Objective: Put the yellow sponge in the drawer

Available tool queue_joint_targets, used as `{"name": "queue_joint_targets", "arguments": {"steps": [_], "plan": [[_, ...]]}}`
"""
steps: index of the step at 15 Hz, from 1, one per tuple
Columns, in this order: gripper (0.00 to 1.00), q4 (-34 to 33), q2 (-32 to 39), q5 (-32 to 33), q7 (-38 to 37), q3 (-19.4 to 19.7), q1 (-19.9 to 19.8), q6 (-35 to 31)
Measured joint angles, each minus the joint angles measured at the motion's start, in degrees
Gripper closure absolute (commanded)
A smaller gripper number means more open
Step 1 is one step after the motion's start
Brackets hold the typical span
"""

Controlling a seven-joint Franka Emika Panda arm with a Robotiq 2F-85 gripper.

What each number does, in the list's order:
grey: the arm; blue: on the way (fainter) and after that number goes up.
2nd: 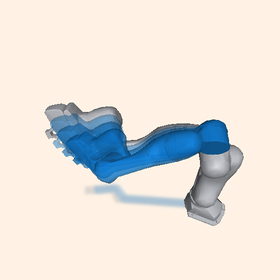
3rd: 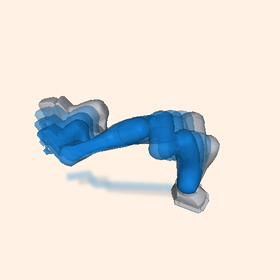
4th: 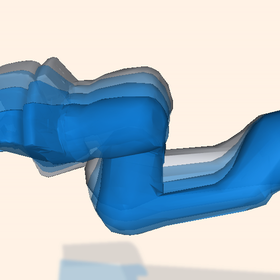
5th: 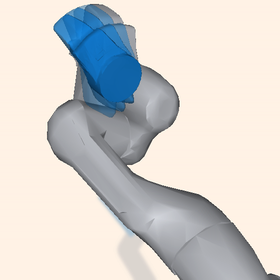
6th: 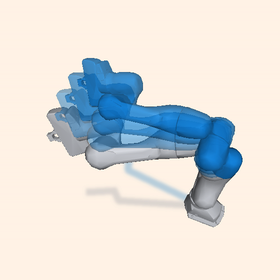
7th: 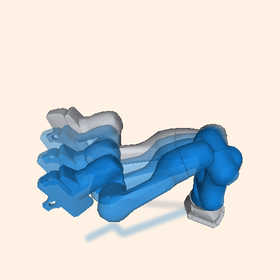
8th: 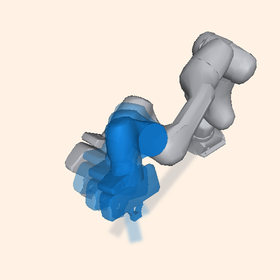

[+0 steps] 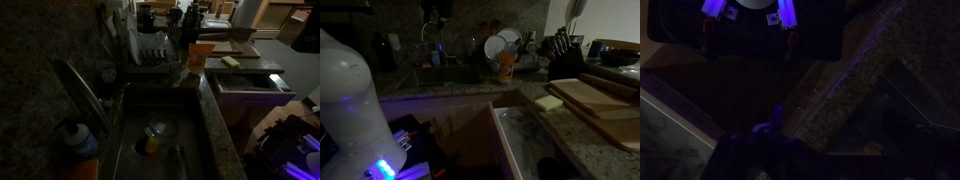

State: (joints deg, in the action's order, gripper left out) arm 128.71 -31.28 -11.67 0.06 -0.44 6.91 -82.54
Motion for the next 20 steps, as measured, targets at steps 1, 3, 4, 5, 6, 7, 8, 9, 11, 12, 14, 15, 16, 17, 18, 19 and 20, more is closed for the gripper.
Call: {"name": "queue_joint_targets", "arguments": {"steps": [1, 3, 4, 5, 6, 7, 8, 9, 11, 12, 14, 15, 16, 17, 18, 19, 20], "plan": [[0.00, 0.0, 0.0, 0.0, 0.0, 0.0, 0.0, 0.0], [0.00, 0.0, 0.0, 0.0, 0.0, 0.0, -0.2, 0.0], [0.00, -0.2, 0.0, 0.1, 0.3, 0.2, -0.4, 0.1], [0.00, -0.5, 0.0, 0.3, 0.7, 0.6, -0.9, 0.1], [0.00, -0.9, 0.0, 0.3, 1.2, 1.2, -1.4, 0.1], [0.00, -1.3, 0.0, 0.1, 1.8, 1.7, -1.8, -0.3], [0.00, -1.7, -0.1, 0.0, 2.2, 2.1, -2.0, -0.5], [0.00, -2.0, -0.1, 0.0, 2.4, 2.2, -2.1, -0.5], [0.00, -2.1, -0.1, 0.0, 2.4, 2.1, -2.1, -0.5], [0.00, -2.1, 0.0, 0.7, 2.4, 2.2, -2.2, -0.5], [0.00, -2.1, 0.7, 1.5, 2.7, 4.0, -3.8, 0.0], [0.00, -2.3, 1.2, 2.1, 3.8, 6.0, -5.2, 0.0], [0.00, -2.8, 1.9, 2.7, 5.5, 8.5, -6.7, 0.1], [0.00, -3.6, 2.7, 3.3, 7.2, 10.9, -8.2, 0.1], [0.00, -4.4, 3.4, 4.5, 8.8, 12.9, -9.8, -0.8], [0.00, -4.9, 4.0, 5.6, 10.2, 14.3, -11.1, -2.9], [0.00, -4.9, 4.3, 7.4, 11.6, 15.0, -12.0, -6.2]]}}
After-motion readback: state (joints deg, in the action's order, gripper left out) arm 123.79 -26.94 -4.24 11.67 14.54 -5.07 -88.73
